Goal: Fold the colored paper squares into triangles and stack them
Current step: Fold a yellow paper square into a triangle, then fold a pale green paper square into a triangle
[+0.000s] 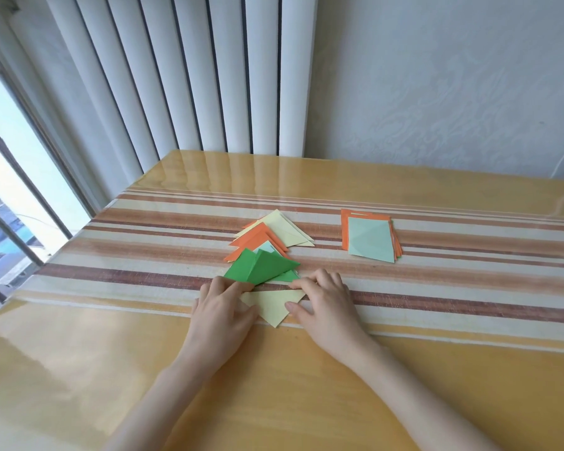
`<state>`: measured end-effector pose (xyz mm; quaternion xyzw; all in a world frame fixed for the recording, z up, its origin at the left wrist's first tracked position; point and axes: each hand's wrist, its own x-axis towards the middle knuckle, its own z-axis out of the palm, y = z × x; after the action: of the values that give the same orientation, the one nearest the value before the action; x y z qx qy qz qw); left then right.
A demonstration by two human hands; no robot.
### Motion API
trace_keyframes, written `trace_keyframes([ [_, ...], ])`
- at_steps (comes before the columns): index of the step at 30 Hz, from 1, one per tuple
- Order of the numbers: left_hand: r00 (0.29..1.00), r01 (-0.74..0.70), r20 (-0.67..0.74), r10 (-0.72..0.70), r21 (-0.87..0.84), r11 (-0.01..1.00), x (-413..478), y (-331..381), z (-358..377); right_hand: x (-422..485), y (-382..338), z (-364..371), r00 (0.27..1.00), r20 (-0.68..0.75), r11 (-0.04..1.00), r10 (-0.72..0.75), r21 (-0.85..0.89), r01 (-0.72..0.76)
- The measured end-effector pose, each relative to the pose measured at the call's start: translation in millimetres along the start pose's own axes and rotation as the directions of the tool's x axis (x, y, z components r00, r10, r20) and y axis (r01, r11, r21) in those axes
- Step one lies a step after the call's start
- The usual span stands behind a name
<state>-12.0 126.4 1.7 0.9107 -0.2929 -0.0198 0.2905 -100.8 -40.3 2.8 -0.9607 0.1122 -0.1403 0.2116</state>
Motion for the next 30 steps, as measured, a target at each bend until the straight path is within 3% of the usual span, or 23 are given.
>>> trace_keyframes([
  [5,0.996,0.07,0.045,-0.074,0.088,0.994,3.0,11.9,-7.0,6.9,-11.4,-12.6,0.99,0.116,0.995,0.08,0.052,-0.087],
  [8,0.999,0.031,0.023,-0.034,0.11,0.993,-1.5,16.1,-13.6,5.6,-20.1,-19.6,0.993,0.094,0.976,0.067,0.199,-0.084],
  [10,1.0,0.008,-0.007,-0.008,0.0,1.0,-3.7,16.7,-19.2,3.6,-24.1,-24.4,0.989,0.1,0.896,0.105,0.423,-0.138],
  [12,0.999,0.031,-0.007,-0.033,-0.22,0.975,-3.2,11.2,-23.4,5.1,-23.3,-30.1,0.981,0.091,0.758,0.169,0.624,-0.188],
  [15,0.997,0.065,0.004,-0.071,-0.445,0.893,-1.1,5.7,-30.2,10.0,-19.0,-30.6,0.967,0.117,0.643,0.227,0.728,-0.239],
  [16,0.997,0.07,0.016,-0.071,-0.443,0.894,1.5,6.1,-30.7,11.1,-19.1,-27.6,0.966,0.088,0.665,0.245,0.709,-0.233],
  [18,0.994,0.113,0.044,-0.104,-0.346,0.931,10.8,7.2,-29.4,15.5,-16.5,-17.4,0.96,-0.16,0.867,0.232,0.482,-0.129],
  [19,0.988,0.154,0.06,-0.143,-0.28,0.948,17.0,7.2,-28.2,17.8,-15.1,-11.4,0.948,-0.287,0.955,0.141,0.292,-0.054],
  [21,0.968,0.245,0.099,-0.233,-0.147,0.958,29.9,5.7,-26.0,22.4,-15.7,-1.8,0.922,-0.383,0.997,-0.058,0.021,0.071],
  [25,0.944,0.32,0.068,-0.324,0.064,0.945,40.3,5.1,-23.2,27.3,-17.1,11.8,0.949,-0.212,0.97,-0.233,-0.123,0.211],
  [30,0.984,0.161,-0.11,-0.142,0.188,0.969,40.0,0.6,-15.7,30.3,-12.4,18.1,0.977,0.099,0.974,-0.187,-0.111,0.198],
])
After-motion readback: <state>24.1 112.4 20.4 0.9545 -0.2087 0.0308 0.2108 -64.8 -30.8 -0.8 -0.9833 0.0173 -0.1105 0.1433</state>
